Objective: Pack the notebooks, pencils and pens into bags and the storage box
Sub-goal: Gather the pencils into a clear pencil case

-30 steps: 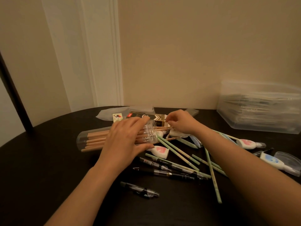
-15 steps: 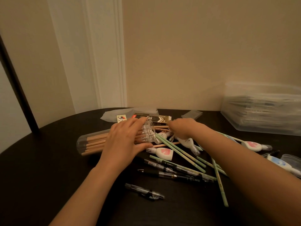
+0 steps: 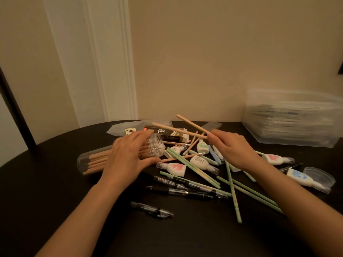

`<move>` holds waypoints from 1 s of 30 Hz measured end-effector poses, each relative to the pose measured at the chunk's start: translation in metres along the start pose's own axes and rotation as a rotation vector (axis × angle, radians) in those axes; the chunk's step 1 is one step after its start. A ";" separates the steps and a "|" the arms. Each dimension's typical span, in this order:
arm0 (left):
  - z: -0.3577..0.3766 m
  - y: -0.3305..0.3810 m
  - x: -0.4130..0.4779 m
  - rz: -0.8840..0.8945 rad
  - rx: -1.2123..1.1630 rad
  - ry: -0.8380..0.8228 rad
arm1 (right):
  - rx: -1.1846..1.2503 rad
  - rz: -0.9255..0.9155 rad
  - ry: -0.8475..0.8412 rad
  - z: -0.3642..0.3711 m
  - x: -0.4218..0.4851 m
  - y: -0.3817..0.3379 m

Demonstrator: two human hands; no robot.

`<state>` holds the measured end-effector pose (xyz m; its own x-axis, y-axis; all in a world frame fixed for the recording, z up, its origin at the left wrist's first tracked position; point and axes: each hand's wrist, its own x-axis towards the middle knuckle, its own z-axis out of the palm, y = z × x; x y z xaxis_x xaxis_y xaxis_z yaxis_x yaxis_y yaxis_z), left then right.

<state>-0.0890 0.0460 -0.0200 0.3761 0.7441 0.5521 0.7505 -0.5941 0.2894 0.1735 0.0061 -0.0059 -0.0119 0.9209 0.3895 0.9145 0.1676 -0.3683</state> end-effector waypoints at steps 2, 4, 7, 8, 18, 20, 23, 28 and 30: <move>-0.001 -0.001 -0.001 -0.015 -0.008 0.021 | 0.174 0.014 -0.009 -0.004 -0.006 0.003; -0.001 -0.001 0.000 -0.028 -0.003 0.029 | 0.344 0.037 -0.062 -0.010 -0.011 0.004; -0.002 -0.003 -0.001 -0.049 -0.001 0.022 | 0.478 0.067 -0.166 -0.017 -0.016 0.005; -0.001 -0.003 -0.001 -0.048 -0.002 0.022 | 0.479 0.080 -0.200 -0.017 -0.017 0.005; 0.004 0.005 -0.003 0.039 -0.041 0.013 | 0.419 0.158 -0.426 -0.015 -0.020 -0.008; 0.005 0.004 -0.003 0.058 -0.019 0.009 | 0.362 0.148 -0.464 -0.014 -0.020 -0.013; 0.006 0.005 -0.002 0.082 0.007 -0.001 | 0.340 0.131 -0.467 -0.015 -0.017 -0.022; 0.008 0.006 -0.003 0.146 0.036 -0.035 | 0.288 0.101 -0.524 -0.021 -0.002 -0.038; 0.011 0.007 -0.002 0.192 0.074 -0.049 | 0.210 0.068 -0.542 -0.021 0.004 -0.045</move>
<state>-0.0789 0.0441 -0.0274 0.5406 0.6349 0.5520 0.7001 -0.7033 0.1233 0.1405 -0.0050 0.0304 -0.2114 0.9714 -0.1084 0.8216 0.1165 -0.5580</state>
